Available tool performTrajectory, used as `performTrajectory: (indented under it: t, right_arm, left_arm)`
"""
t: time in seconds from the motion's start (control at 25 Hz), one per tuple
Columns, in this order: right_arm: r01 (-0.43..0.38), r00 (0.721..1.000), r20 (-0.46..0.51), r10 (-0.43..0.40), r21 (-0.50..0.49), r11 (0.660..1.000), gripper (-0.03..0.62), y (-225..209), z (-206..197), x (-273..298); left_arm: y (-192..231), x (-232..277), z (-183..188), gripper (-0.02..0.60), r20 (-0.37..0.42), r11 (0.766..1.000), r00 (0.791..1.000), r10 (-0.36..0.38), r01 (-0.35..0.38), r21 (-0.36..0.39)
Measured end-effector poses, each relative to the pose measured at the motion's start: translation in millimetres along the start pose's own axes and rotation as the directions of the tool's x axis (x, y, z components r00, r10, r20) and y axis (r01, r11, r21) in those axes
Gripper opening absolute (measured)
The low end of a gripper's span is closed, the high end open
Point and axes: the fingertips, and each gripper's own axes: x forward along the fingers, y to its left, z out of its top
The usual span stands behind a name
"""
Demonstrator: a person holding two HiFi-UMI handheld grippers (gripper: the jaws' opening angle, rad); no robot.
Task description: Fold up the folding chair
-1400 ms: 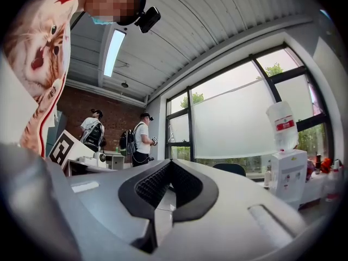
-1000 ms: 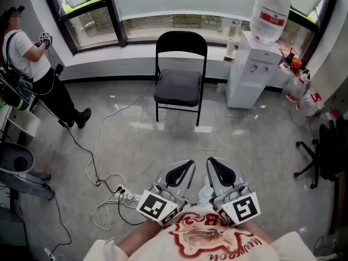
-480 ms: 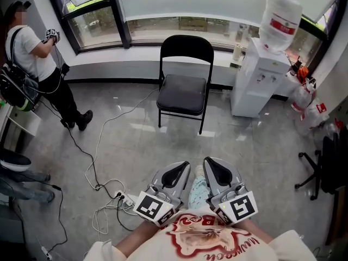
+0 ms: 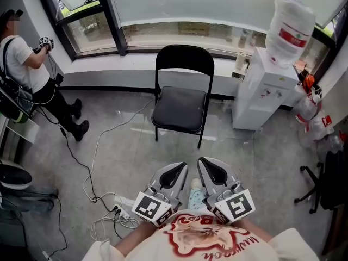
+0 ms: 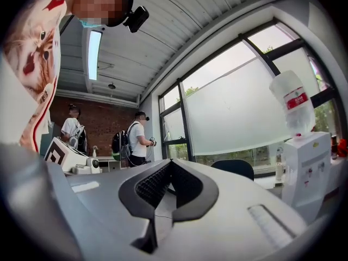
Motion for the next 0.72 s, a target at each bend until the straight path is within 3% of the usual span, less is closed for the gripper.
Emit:
performTrajectory:
  t: [0.2, 0.36, 0.52, 0.72]
  right_arm:
    - [-0.007, 1.0, 0.027, 0.007, 0.003, 1.0, 0.023, -58.5, 19.1, 41.6]
    - [-0.014, 1.0, 0.027, 0.013, 0.011, 1.0, 0.022, -101.7, 23.7, 67.1]
    - [-0.002, 1.0, -0.009, 0.003, 0.054, 0.999, 0.021, -140.7, 11.7, 87.2]
    - [-0.024, 0.998, -0.058, 0.029, 0.081, 0.996, 0.021, -154.6, -10.8, 105.2]
  left_arm:
    - [30.8, 64.2, 14.3, 0.0, -0.007, 0.999, 1.0, 0.029, -0.029, 0.035]
    - [52.4, 109.9, 23.6, 0.0, 0.022, 0.999, 0.999, 0.039, -0.04, 0.014]
    - [72.3, 143.2, 21.8, 0.0, 0.006, 0.998, 0.998, 0.067, -0.067, 0.008]
    - [92.6, 155.6, 5.4, 0.0, -0.033, 0.994, 0.994, 0.101, -0.102, -0.031]
